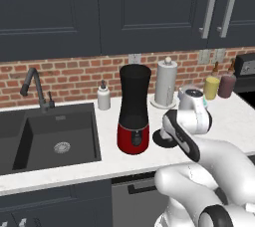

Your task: Close the lid blender by securely placing the lid on top.

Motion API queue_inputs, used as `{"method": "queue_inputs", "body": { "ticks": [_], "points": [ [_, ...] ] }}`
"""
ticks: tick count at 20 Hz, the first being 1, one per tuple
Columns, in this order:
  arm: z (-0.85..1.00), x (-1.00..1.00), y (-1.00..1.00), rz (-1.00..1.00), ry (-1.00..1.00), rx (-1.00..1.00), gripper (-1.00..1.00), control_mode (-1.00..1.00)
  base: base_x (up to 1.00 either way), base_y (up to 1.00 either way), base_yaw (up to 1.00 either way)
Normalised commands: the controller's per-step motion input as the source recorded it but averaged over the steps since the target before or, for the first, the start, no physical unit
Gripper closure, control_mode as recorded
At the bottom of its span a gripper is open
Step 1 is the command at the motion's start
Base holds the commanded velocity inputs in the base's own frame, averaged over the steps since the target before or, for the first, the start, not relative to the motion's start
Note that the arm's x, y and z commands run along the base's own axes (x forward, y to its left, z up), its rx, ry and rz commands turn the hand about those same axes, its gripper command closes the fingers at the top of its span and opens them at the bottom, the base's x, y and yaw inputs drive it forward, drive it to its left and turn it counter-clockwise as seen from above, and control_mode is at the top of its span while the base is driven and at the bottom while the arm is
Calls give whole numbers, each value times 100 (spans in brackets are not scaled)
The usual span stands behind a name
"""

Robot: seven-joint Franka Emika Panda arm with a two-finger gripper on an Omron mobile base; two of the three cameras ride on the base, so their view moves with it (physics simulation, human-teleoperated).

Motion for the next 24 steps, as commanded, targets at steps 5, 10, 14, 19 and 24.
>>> {"method": "queue_inputs", "body": {
  "ticks": [5,10,14,19,24],
  "points": [
    [-17,22,0,2,0,0,-100,-100,0,0,0],
    [-12,21,0,2,0,0,-100,-100,0,0,0],
    [-11,19,0,2,0,0,-100,-100,0,0,0],
    [-11,16,0,2,0,0,-100,-100,0,0,0],
    [-10,17,0,2,0,0,-100,-100,0,0,0]
  ]
}}
